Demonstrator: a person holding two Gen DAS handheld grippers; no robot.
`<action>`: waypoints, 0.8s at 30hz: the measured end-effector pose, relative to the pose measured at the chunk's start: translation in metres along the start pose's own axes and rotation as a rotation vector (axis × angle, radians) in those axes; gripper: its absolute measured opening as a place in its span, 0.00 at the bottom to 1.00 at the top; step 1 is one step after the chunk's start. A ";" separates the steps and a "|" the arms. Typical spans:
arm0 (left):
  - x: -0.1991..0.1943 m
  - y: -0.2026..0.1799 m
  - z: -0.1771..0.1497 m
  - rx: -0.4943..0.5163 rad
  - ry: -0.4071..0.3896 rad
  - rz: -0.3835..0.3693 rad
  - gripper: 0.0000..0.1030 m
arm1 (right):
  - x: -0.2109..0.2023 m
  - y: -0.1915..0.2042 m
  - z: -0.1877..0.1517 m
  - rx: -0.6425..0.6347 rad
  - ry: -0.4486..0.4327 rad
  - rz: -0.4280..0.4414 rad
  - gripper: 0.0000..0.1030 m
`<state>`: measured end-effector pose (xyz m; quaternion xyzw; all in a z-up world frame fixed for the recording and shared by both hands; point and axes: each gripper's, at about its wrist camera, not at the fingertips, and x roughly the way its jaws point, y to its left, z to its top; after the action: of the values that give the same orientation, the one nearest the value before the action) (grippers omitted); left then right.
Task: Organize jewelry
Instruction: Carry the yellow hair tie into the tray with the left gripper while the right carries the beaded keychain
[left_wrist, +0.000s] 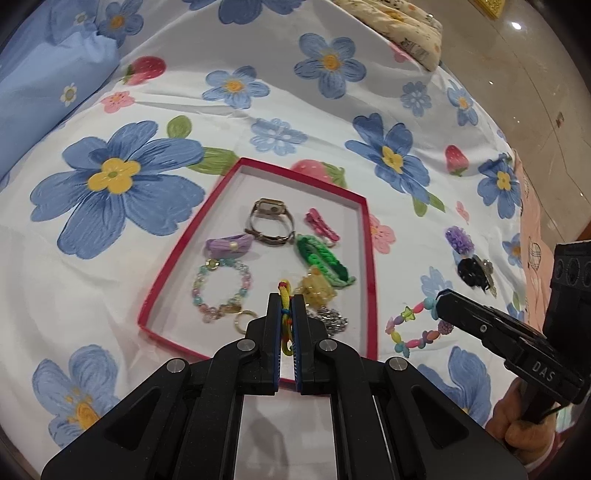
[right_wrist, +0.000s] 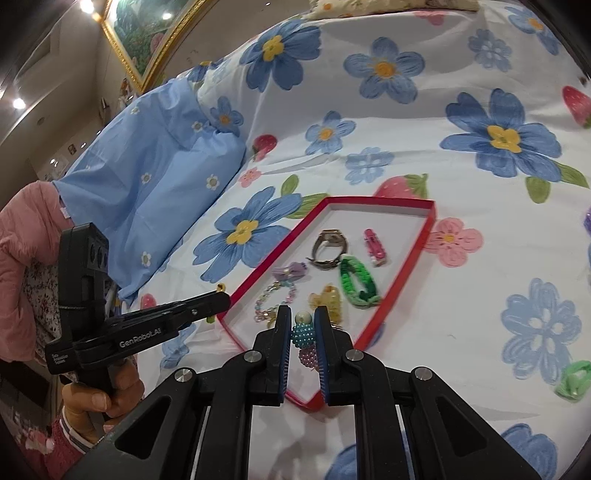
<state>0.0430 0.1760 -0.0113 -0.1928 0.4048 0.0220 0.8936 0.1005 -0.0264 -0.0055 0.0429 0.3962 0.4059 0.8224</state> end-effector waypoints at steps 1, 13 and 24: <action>0.001 0.003 0.000 -0.002 0.002 0.003 0.04 | 0.003 0.003 0.000 -0.005 0.002 0.004 0.12; 0.024 0.021 -0.003 0.021 0.064 0.079 0.04 | 0.041 0.020 0.000 -0.026 0.055 0.035 0.12; 0.060 0.032 -0.006 0.027 0.148 0.120 0.04 | 0.079 0.001 -0.015 -0.001 0.145 0.005 0.12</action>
<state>0.0728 0.1968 -0.0695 -0.1573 0.4810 0.0558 0.8607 0.1176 0.0256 -0.0640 0.0141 0.4543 0.4102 0.7906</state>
